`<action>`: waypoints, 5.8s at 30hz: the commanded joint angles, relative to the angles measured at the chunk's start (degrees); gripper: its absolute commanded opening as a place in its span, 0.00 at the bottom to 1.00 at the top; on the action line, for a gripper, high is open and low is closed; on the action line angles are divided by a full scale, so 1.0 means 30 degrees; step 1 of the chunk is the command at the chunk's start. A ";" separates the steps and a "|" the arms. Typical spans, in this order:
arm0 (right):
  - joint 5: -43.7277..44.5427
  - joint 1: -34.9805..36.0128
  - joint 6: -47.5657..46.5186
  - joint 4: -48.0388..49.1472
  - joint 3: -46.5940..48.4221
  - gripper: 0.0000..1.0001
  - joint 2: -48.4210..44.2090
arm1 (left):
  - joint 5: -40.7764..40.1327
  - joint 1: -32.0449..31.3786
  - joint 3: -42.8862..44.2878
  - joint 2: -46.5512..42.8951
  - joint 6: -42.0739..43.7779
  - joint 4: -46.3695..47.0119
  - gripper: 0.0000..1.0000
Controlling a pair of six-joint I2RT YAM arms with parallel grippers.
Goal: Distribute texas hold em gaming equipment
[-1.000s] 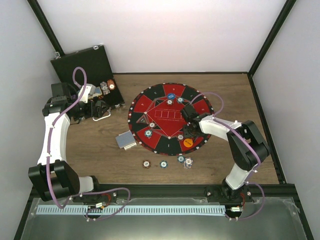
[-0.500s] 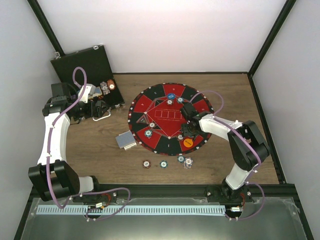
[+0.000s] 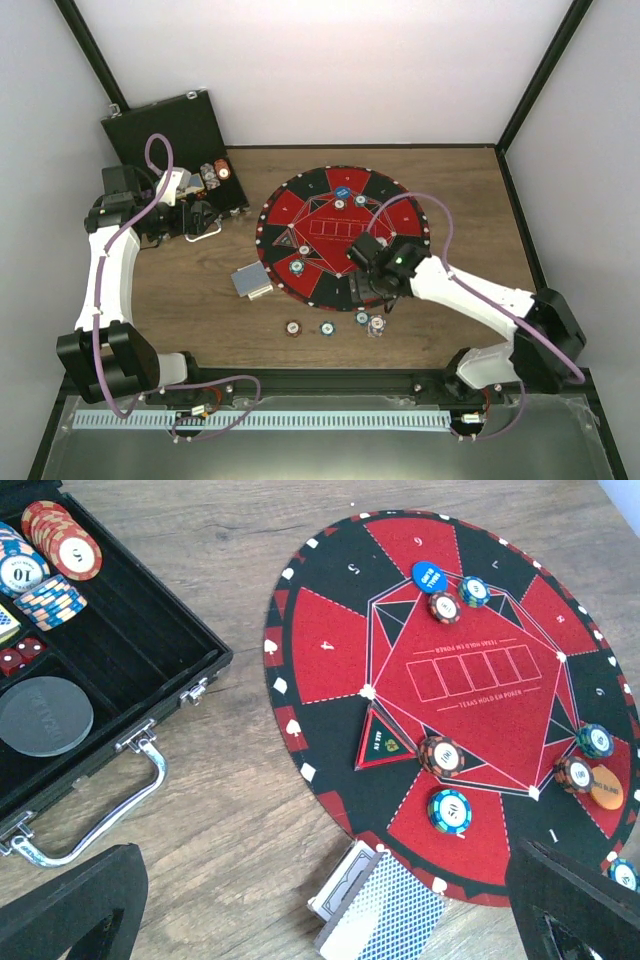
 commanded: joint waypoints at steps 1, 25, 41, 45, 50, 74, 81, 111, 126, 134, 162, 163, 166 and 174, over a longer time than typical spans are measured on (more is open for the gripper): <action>-0.0787 0.1876 0.3448 -0.2687 -0.1154 0.86 -0.1724 | 0.0579 0.0100 -0.0164 -0.0261 0.0009 0.0268 1.00; -0.1679 0.4302 0.4438 -0.1594 -0.2976 0.64 -0.0394 | 0.0287 0.0107 -0.0173 -0.0332 0.0102 0.0204 1.00; -0.1455 0.4299 0.4162 -0.1551 -0.3351 0.51 -0.0221 | 0.0151 0.0101 -0.0129 -0.0362 0.0138 0.0203 1.00; -0.1361 0.4301 0.4174 -0.1666 -0.3181 0.46 -0.0348 | 0.0226 0.0078 -0.0144 -0.0355 0.0132 0.0203 1.00; -0.1187 0.4281 0.4165 -0.2024 -0.2696 0.40 -0.0498 | 0.0274 0.0092 -0.0150 -0.0377 0.0150 0.0168 1.00; 0.0690 0.3617 0.0003 -0.2049 0.6102 0.34 0.4430 | 0.0459 0.0085 -0.0135 -0.0362 0.0165 -0.0060 1.00; -0.0125 0.2155 -0.2510 0.0643 0.9242 0.31 0.9172 | 0.0510 0.0103 0.0070 -0.0363 0.0068 -0.0240 1.00; -0.0640 0.0831 -0.4123 0.1823 1.0948 0.62 1.2023 | 0.0539 0.0102 0.0064 -0.0421 0.0070 -0.0193 1.00; -0.0463 0.0875 0.0088 -0.2279 0.1649 0.83 0.1437 | 0.0896 0.0091 -0.0379 -0.0137 0.0431 0.0074 1.00; -0.2087 0.1484 0.1947 -0.2024 -0.1779 0.86 -0.1311 | 0.1002 0.0088 -0.0473 -0.0192 0.0321 0.0135 1.00; -0.2880 0.2988 0.2977 -0.0514 -0.3508 0.72 0.0107 | 0.0740 0.0096 -0.0350 -0.0362 0.0412 0.0056 1.00; -0.2880 0.3003 0.2978 -0.0484 -0.3536 0.71 0.0147 | 0.0746 0.0102 -0.0356 -0.0363 0.0408 0.0056 1.00; -0.2836 0.3013 0.2967 -0.0444 -0.3616 0.70 0.0371 | 0.0720 0.0086 -0.0347 -0.0362 0.0417 0.0056 1.00; -0.2706 0.2993 0.3092 -0.0449 -0.3626 0.65 0.0626 | 0.0681 0.0093 -0.0314 -0.0443 0.0461 -0.0010 1.00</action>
